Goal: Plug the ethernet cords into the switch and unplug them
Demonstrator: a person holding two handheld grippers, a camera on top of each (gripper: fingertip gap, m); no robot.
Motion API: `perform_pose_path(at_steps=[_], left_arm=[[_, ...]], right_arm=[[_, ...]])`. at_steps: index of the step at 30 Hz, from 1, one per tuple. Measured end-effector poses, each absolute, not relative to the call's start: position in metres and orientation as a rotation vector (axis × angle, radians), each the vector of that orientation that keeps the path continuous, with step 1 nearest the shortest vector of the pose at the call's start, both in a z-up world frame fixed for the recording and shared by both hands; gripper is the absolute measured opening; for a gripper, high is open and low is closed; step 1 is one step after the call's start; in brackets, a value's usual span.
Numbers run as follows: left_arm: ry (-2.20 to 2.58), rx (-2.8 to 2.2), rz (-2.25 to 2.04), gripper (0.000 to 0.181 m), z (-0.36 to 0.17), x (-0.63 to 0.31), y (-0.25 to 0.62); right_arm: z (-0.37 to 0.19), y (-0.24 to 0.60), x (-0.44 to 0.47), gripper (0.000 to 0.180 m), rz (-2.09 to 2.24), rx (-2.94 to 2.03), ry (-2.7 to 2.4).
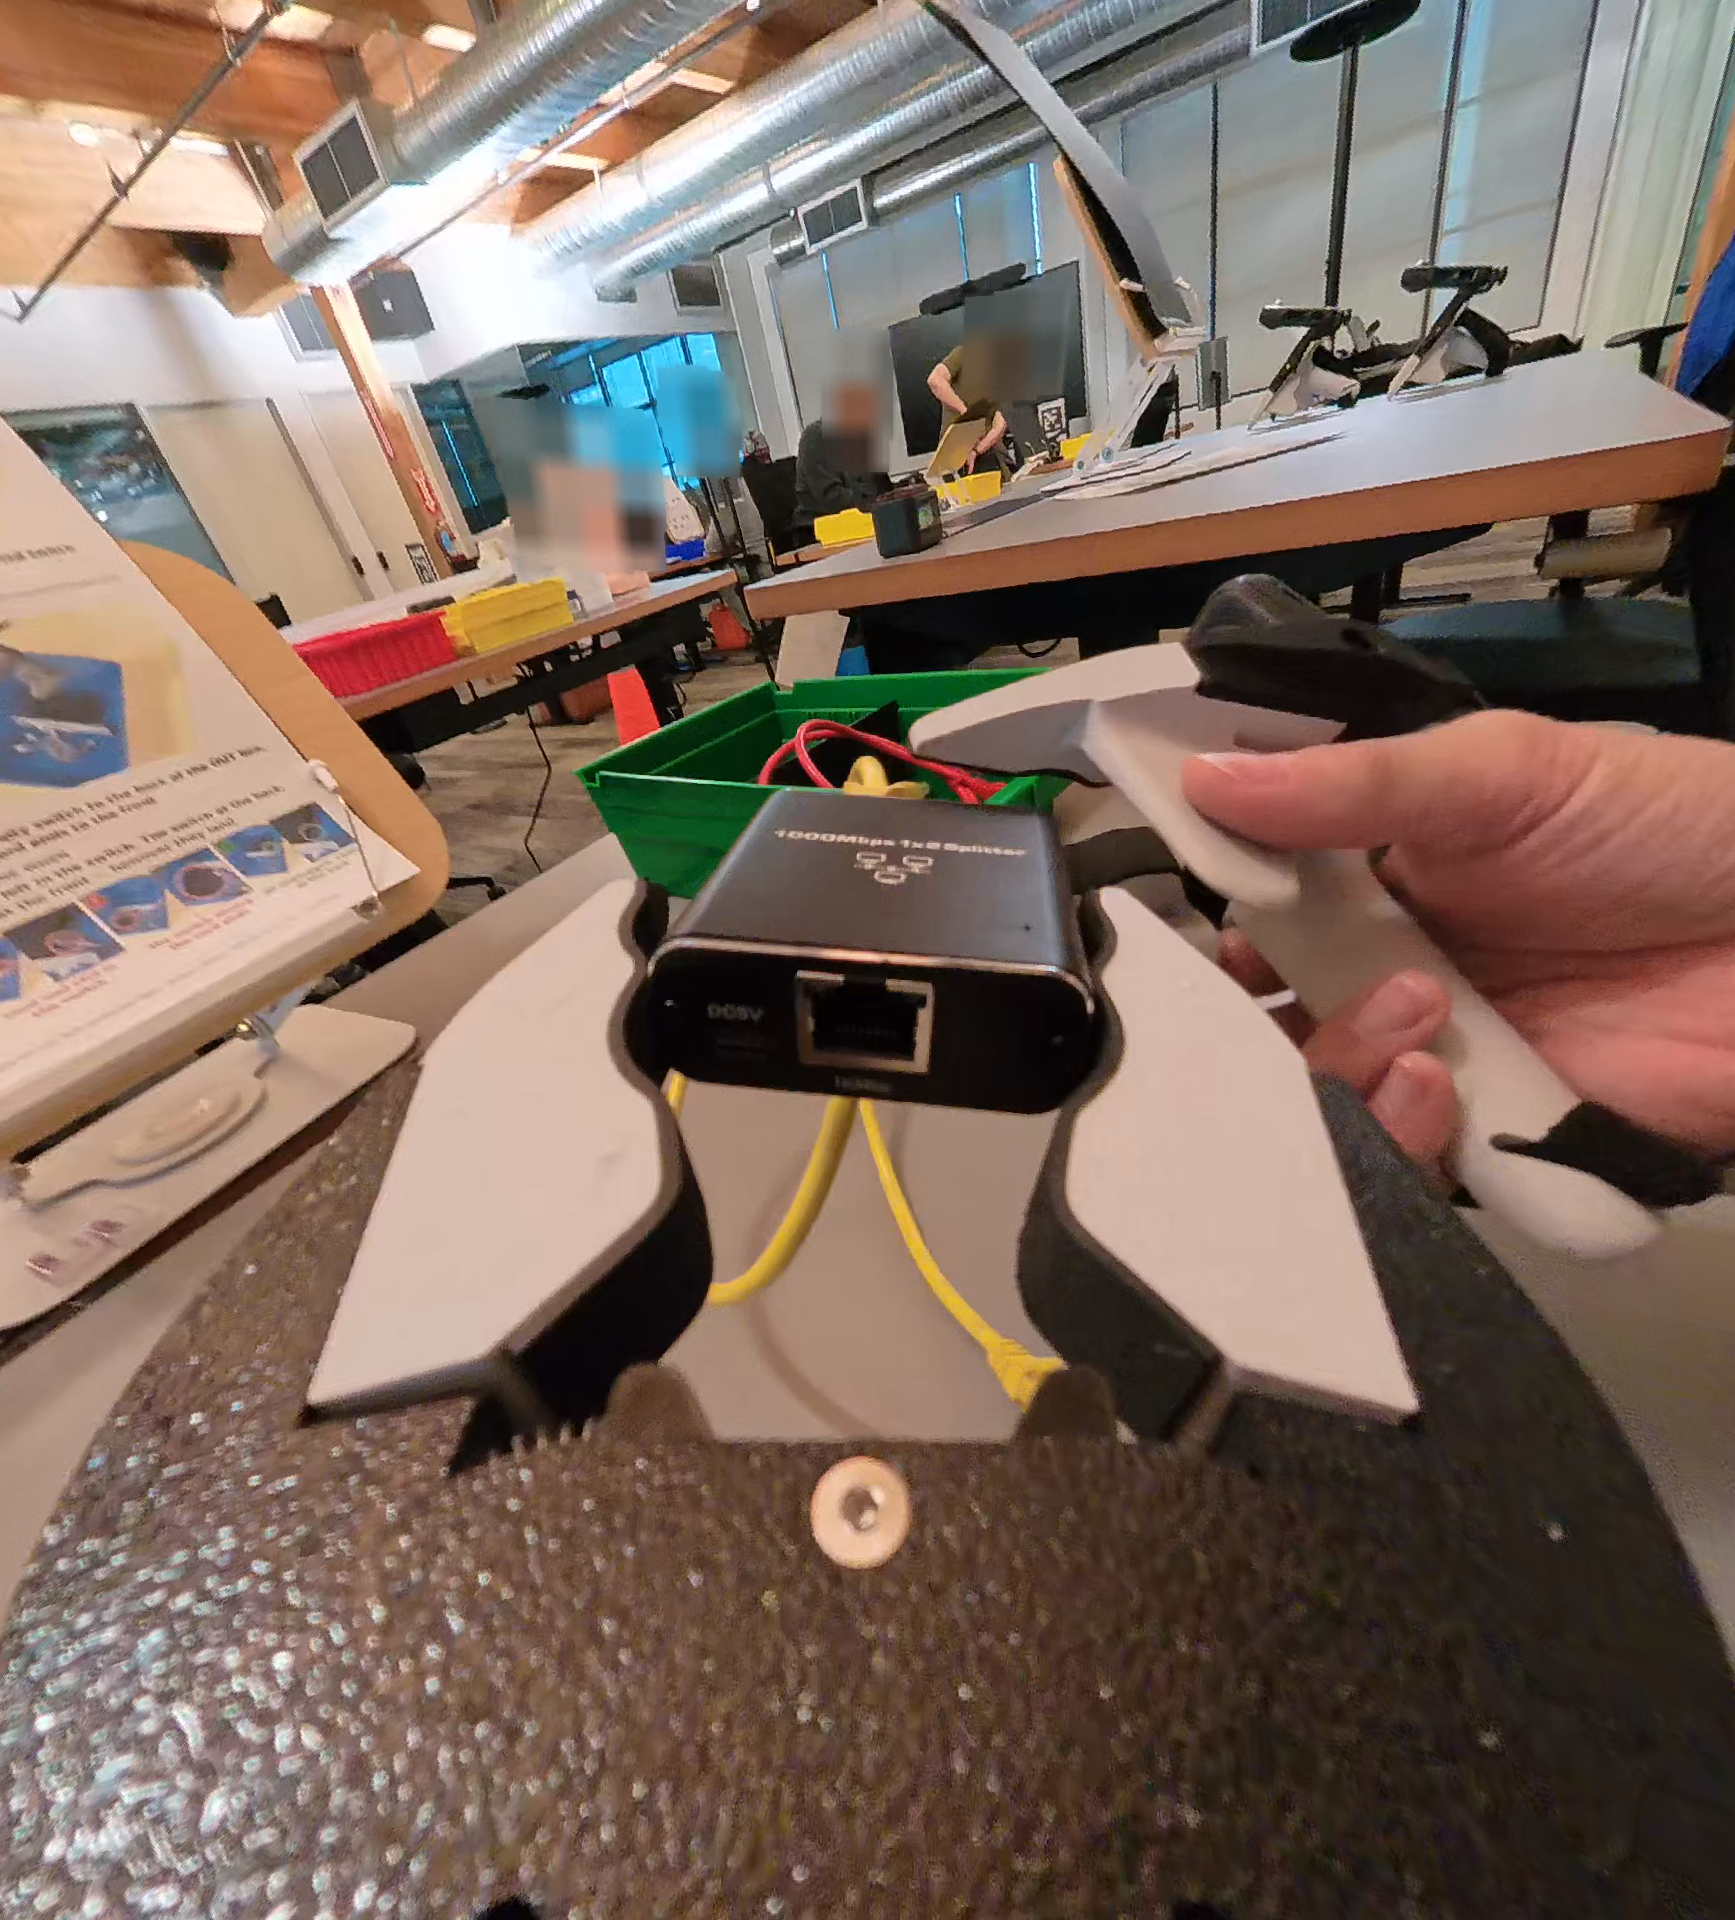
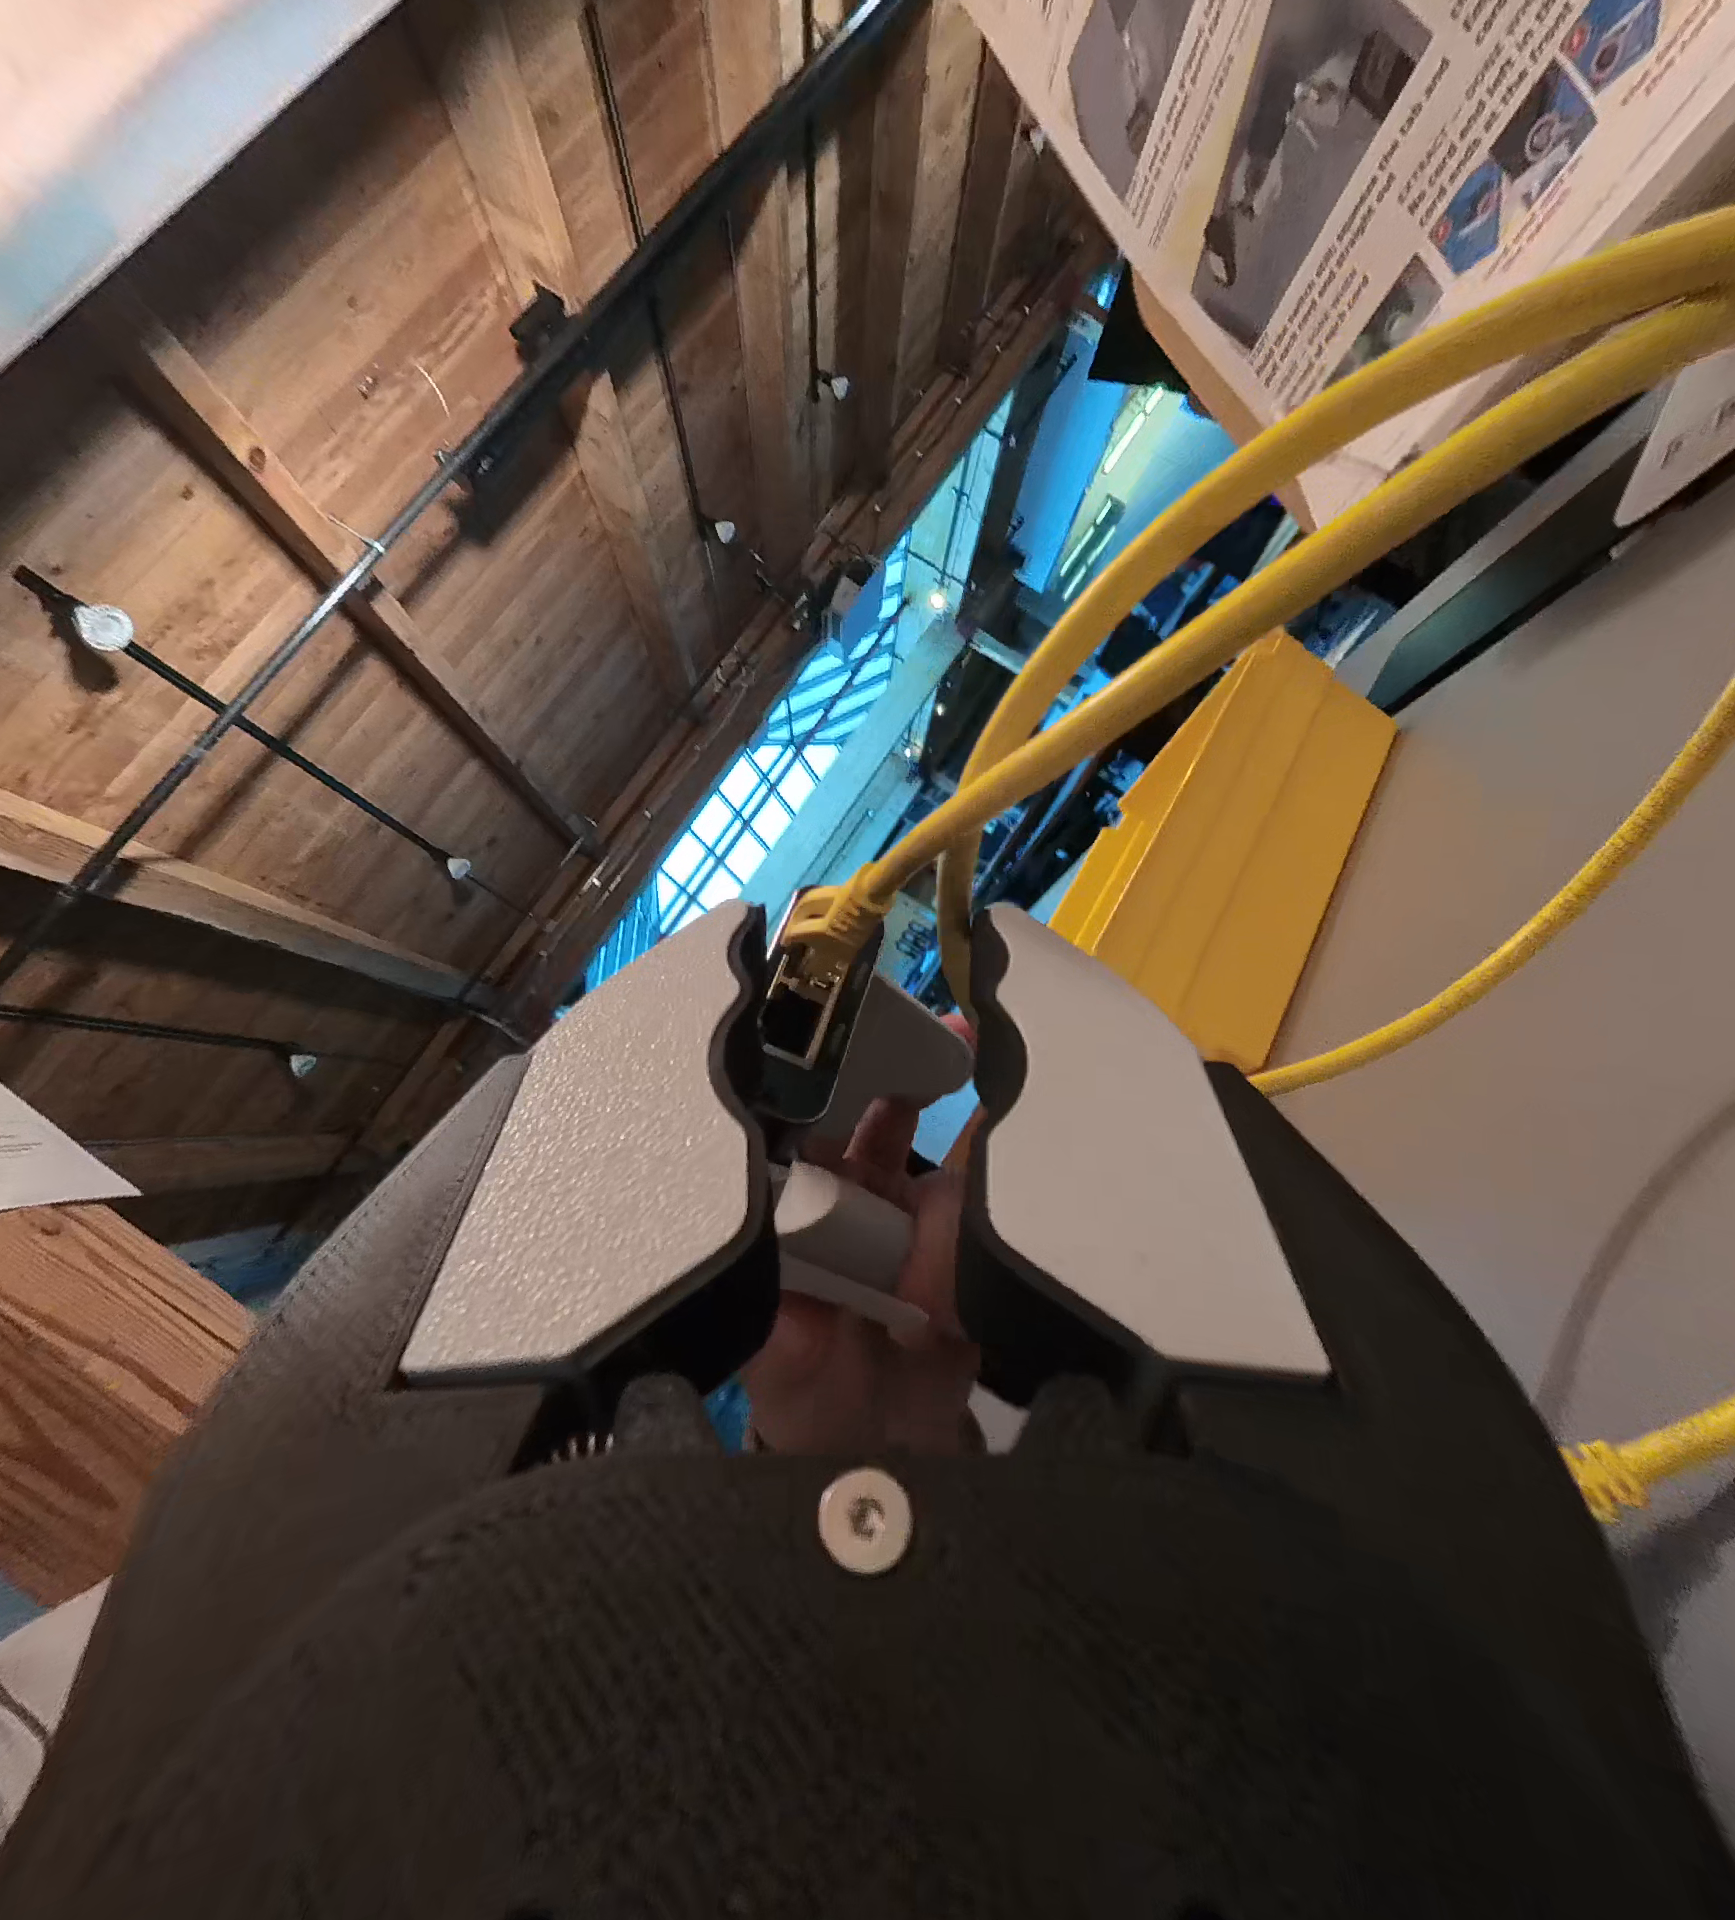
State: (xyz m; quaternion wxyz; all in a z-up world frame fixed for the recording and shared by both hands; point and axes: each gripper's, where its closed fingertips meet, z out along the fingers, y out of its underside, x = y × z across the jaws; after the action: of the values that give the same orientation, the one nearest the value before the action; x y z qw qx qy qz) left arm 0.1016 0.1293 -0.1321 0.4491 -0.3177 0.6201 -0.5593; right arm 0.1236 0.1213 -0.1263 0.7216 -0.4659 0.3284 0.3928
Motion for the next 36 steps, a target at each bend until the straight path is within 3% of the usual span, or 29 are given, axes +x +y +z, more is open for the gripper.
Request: perform_pose_path(at_steps=[12,16,36], left_arm=[[1.502,-0.615,-1.294,0.074,-0.122,0.093,0.13],[1.517,-0.561,-1.298,0.074,-0.123,0.091,0.121],[1.5,-0.536,-1.251,0.074,-0.128,0.094,0.113]], right_arm=[[-0.124,0.126,0.103,0.045,0.901,-1.101,0.757],[-0.119,0.121,0.108,0.029,0.943,-1.006,0.772],[-0.123,0.121,0.108,0.023,0.986,-0.946,0.829]])
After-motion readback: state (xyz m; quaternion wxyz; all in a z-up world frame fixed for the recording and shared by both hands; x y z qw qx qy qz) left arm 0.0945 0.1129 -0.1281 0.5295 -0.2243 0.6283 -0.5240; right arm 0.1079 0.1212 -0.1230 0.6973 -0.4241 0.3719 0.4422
